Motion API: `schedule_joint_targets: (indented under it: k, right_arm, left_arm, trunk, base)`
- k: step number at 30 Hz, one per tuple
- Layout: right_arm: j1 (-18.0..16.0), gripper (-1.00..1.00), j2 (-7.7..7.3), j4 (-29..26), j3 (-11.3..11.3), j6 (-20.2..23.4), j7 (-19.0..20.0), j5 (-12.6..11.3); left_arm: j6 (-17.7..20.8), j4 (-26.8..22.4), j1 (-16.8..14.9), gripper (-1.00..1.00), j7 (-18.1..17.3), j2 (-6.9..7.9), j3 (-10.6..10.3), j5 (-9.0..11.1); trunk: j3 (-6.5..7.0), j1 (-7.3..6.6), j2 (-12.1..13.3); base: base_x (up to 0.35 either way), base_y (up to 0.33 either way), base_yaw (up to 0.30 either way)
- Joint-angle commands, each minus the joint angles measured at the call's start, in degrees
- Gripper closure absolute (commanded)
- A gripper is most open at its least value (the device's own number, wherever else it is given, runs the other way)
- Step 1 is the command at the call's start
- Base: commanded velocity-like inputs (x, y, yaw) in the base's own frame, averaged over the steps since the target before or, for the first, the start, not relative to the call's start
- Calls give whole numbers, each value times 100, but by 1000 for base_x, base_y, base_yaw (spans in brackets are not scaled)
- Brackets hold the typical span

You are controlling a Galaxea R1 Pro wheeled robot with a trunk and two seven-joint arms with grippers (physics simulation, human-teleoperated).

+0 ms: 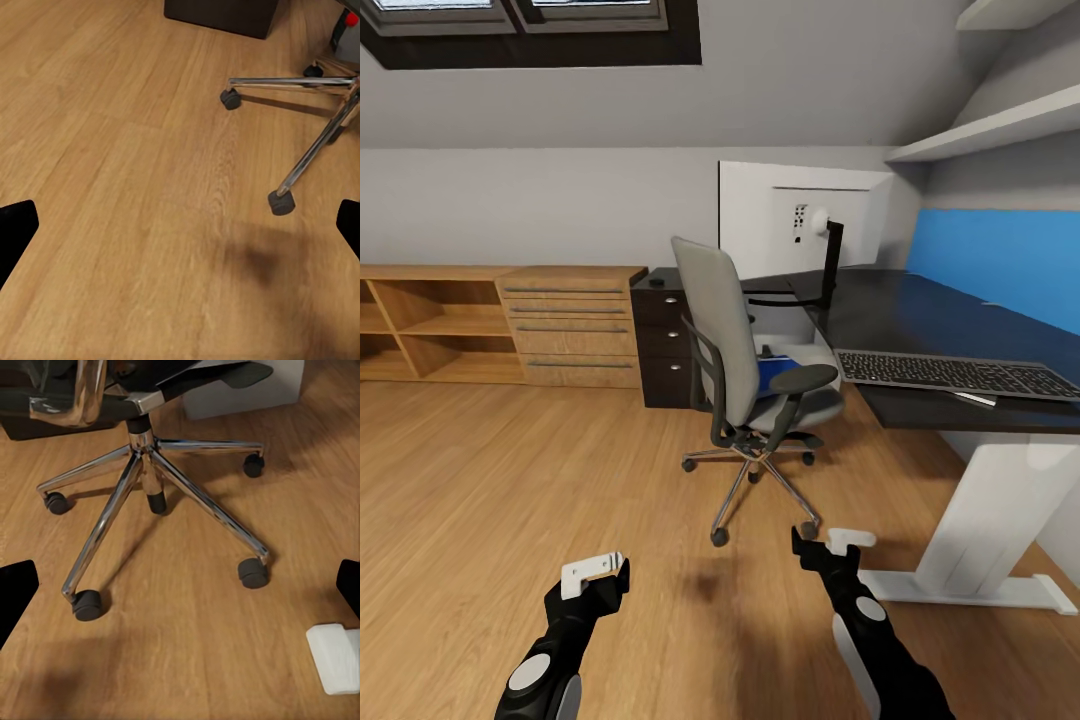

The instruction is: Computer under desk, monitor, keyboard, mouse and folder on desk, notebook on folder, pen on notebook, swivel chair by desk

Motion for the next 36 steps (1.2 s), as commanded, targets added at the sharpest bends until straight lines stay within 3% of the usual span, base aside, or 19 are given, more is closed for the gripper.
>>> schedule_joint_targets:
  k: [1, 10, 18, 24, 30, 36]
  right_arm:
    - [-2, -100, -2, 1, 33, -9, -27, -59]
    - [-2, -100, -8, 201, 415, -180, -10, 75]
    - [-201, -100, -21, 861, 510, -306, -38, 112]
    - [-1038, -100, -53, 1816, 517, -335, -42, 102]
    - [-2240, -100, -134, 3264, 506, -556, -54, 58]
    - [-2790, -100, -246, 4001, 494, -856, -175, 5]
  left_arm:
    - [30, -7, -2, -100, 16, -3, 3, 13]
    - [30, 0, -2, -100, 12, -3, -1, 13]
    - [24, 1, -2, -100, 10, -3, 2, 17]
    - [22, -4, -2, -100, 11, -3, 0, 30]
    - [28, -6, -2, -100, 12, -3, -3, 32]
    - [29, -7, -2, -100, 10, -3, -3, 33]
  trunk:
    - [-5, -1, -2]
    - [-5, -1, -2]
    - [-5, -1, -2]
    - [-5, -1, -2]
    - [-5, -1, -2]
    - [-5, -1, -2]
  base:
    - [0, 0, 0]
    - [0, 0, 0]
    - [0, 0, 0]
    - [0, 0, 0]
    - [0, 0, 0]
    - [0, 0, 0]
